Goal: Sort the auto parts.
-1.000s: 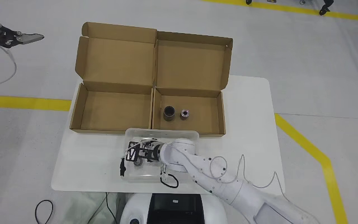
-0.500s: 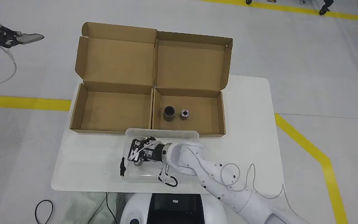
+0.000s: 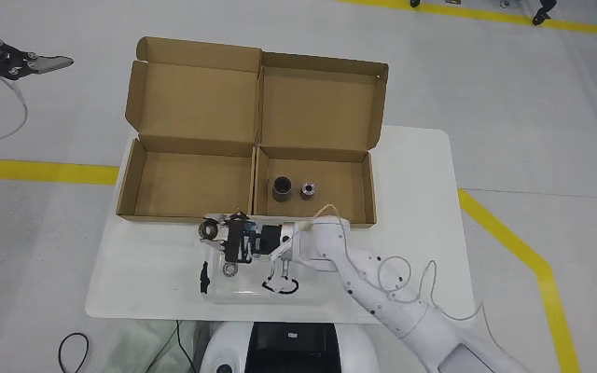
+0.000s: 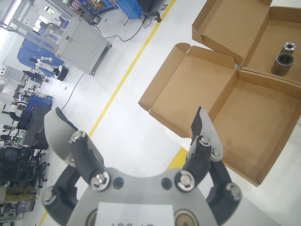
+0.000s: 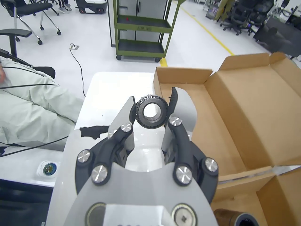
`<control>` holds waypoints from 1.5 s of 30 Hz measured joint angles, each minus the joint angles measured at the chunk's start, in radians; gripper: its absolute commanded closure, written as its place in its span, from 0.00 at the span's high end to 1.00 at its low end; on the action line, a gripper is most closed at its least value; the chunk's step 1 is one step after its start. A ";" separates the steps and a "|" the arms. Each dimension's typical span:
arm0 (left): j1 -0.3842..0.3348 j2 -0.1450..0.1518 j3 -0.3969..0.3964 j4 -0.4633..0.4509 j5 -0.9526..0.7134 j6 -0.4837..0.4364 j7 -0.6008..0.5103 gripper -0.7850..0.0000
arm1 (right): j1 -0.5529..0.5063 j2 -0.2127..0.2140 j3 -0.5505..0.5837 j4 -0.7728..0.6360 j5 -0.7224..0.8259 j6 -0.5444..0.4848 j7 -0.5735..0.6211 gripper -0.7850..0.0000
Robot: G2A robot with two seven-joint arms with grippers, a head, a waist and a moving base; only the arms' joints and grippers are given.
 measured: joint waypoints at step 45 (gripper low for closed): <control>0.000 0.000 0.000 0.000 0.000 0.000 0.000 1.00 | 0.057 0.077 0.355 -0.435 -0.008 -0.030 0.006 0.00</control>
